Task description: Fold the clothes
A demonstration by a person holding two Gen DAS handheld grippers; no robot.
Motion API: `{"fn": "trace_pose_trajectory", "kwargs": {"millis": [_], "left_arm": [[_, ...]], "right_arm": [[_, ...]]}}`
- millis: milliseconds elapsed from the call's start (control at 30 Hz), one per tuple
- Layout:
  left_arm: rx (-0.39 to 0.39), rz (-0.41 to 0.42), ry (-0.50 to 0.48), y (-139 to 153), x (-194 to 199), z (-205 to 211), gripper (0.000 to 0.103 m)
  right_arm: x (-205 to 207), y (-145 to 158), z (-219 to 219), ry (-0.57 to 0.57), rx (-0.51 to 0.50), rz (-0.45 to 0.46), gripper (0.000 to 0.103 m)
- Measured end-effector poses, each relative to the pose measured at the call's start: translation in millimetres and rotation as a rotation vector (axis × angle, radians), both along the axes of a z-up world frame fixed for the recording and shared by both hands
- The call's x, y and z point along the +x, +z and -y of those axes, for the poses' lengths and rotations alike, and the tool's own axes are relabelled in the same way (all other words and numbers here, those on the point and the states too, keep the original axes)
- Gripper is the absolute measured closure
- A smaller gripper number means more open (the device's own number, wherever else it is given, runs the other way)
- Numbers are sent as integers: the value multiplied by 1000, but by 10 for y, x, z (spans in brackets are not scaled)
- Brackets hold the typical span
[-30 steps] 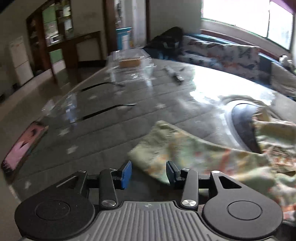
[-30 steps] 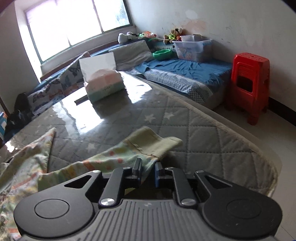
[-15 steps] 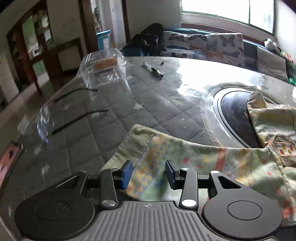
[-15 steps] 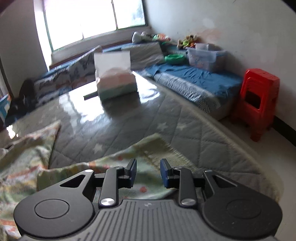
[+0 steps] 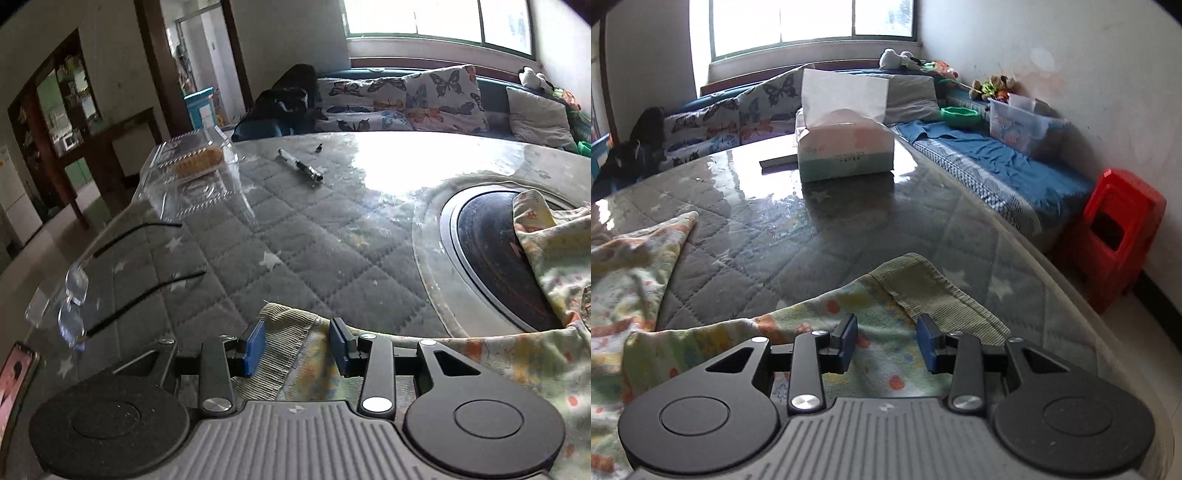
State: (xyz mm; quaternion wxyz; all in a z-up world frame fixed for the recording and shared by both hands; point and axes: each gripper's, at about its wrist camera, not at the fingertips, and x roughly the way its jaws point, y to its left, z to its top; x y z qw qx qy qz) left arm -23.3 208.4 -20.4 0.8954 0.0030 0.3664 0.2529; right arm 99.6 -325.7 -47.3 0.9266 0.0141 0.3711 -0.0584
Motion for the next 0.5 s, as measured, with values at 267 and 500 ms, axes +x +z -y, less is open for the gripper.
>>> {"fn": "trace_pose_trajectory", "kwargs": {"millis": [267,500], "left_arm": [[42,8,-18,-25,30,-8,59],[-24,46,-54,225,-70,201,61]], "right_arm": [[-56,110,-125,64,-9,8,65],[-197,246,-238,134,-8,15,61]]}}
